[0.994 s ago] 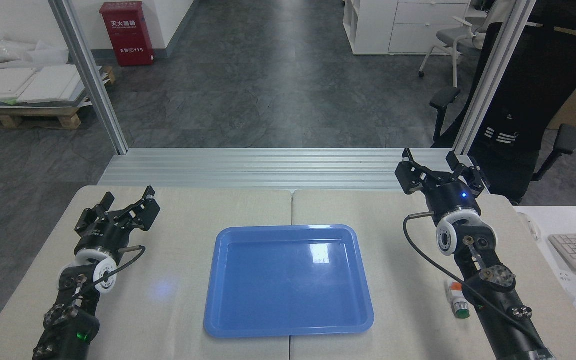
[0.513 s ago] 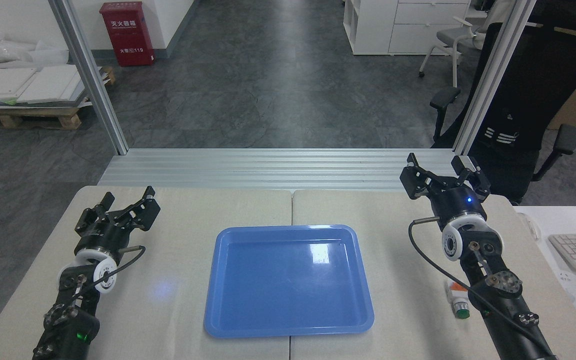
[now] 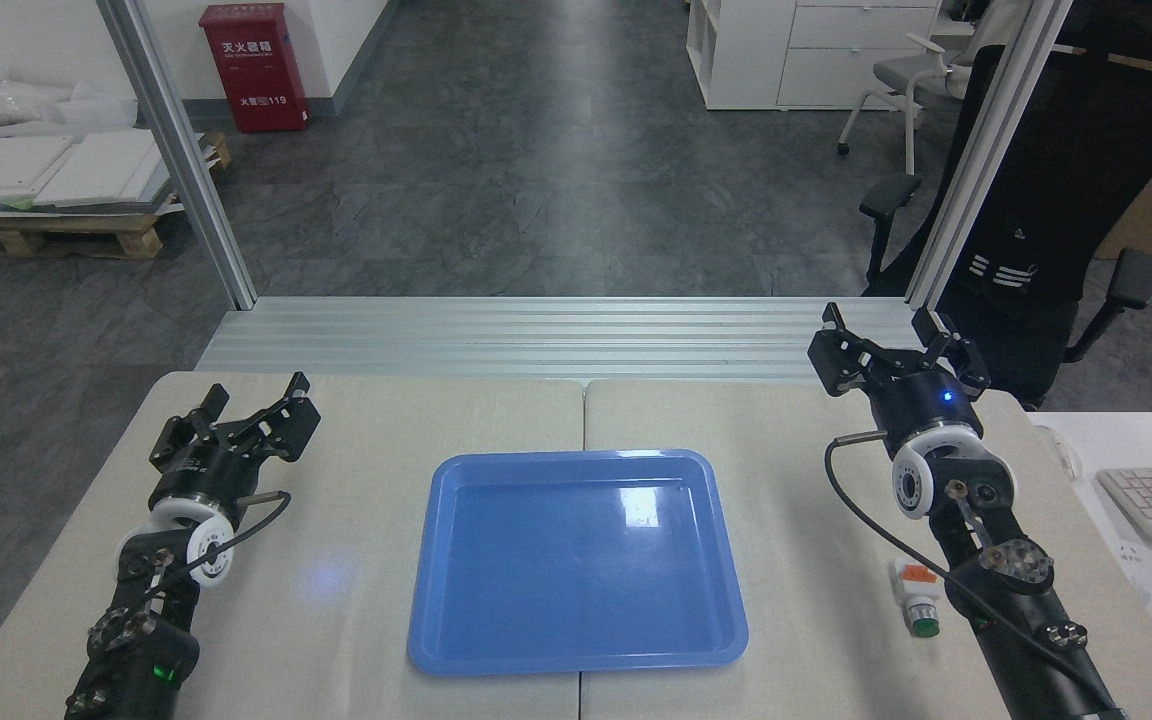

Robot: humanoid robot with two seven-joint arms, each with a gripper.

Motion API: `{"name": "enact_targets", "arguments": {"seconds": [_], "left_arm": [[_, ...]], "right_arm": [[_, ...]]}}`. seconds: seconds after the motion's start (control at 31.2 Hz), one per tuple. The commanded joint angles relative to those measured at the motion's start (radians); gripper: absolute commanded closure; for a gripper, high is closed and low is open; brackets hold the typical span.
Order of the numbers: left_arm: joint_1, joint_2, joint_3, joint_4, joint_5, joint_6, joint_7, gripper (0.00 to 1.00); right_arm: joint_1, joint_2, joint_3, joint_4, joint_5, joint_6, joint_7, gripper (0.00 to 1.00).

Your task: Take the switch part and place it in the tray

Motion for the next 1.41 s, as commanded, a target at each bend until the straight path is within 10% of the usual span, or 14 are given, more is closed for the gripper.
{"name": "enact_targets", "arguments": {"seconds": [0.0,0.67,1.03,1.38], "left_arm": [[0.000,0.000,0.000,0.000,0.000,0.000,0.001,0.00],[0.000,0.000,0.000,0.000,0.000,0.000,0.001,0.00],[0.000,0.000,0.000,0.000,0.000,0.000,0.000,0.00],[0.000,0.000,0.000,0.000,0.000,0.000,0.001,0.00]], "right_arm": [[0.003,0.002,0.004,0.000,-0.001,-0.011,0.003,0.01],[0.019,0.000,-0.003,-0.021,-0.010,-0.009,0.006,0.01],[0.365,-0.164,-0.023,-0.198,-0.064,-0.005,0.215,0.03],[0.479,-0.202,-0.045,-0.198,-0.058,0.001,0.212,0.03]]}}
